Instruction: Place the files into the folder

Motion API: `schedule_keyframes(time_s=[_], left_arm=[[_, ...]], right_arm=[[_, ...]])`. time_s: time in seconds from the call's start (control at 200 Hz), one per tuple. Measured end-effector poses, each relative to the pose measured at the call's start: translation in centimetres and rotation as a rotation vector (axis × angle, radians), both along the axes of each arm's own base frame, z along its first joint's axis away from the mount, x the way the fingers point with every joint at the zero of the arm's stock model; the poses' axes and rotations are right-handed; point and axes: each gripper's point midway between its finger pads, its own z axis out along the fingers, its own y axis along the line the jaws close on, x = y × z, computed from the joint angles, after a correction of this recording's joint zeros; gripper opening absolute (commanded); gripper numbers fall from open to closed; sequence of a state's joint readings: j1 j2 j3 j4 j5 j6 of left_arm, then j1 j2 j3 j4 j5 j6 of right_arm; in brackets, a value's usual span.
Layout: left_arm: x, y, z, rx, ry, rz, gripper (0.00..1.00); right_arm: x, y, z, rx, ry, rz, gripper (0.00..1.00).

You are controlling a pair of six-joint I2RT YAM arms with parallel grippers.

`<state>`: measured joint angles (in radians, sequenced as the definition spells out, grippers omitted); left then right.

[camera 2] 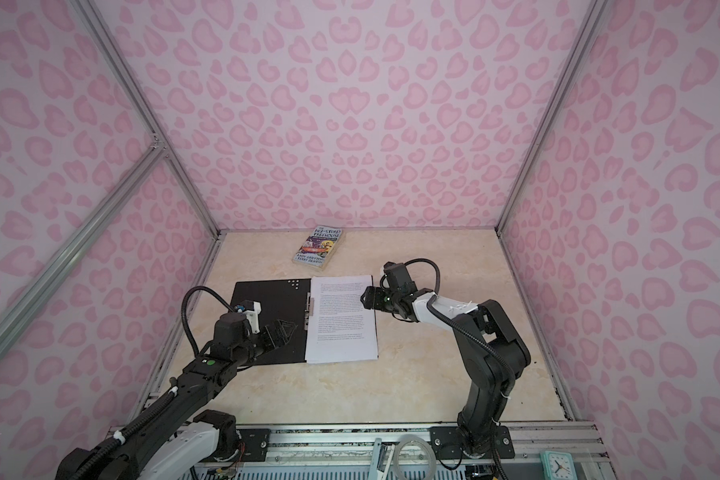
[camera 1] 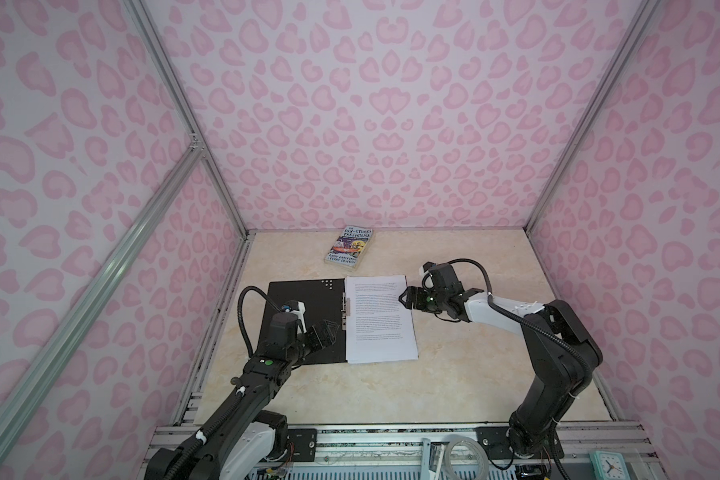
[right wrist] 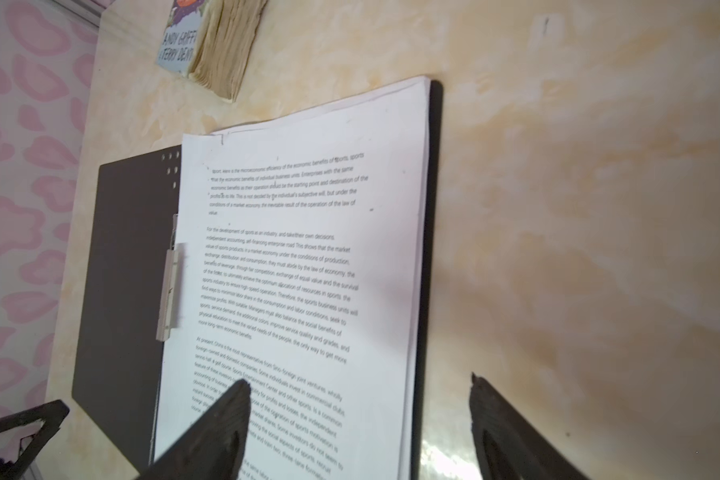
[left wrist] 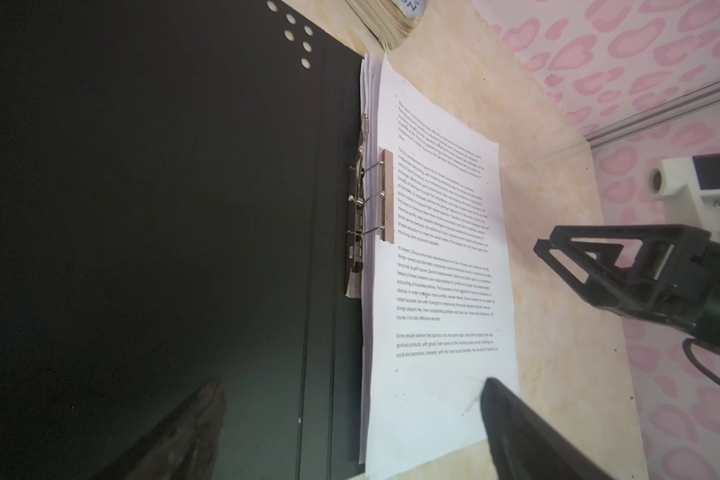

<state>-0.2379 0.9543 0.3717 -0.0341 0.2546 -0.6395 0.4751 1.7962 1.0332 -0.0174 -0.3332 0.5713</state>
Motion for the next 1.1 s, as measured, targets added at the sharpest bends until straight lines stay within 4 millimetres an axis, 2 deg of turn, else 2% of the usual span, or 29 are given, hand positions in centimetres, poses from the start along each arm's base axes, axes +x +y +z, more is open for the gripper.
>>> schedule_keyframes(time_s=[0.24, 0.46, 0.62, 0.89, 1.1], left_arm=[[1.2, -1.8, -2.6, 0.013, 0.123, -0.057, 0.97], [3.1, -4.1, -4.6, 0.039, 0.206, -0.115, 0.97], [4.4, -5.3, -4.7, 0.044, 0.188, -0.142, 0.97], [6.0, -7.6, -5.2, 0.074, 0.147, -0.201, 0.97], [6.3, -10.8, -5.1, 0.073, 0.110, -0.273, 0.97]], right_arm=[[0.5, 0.5, -2.5, -0.018, 0.068, 0.023, 0.82], [0.3, 2.3, -2.5, 0.027, 0.064, 0.055, 0.81], [0.2, 2.5, -2.5, 0.042, 0.053, 0.048, 0.81], [0.9, 0.7, -2.5, 0.107, 0.028, -0.013, 0.81], [0.4, -3.0, -2.4, 0.146, 0.034, -0.096, 0.81]])
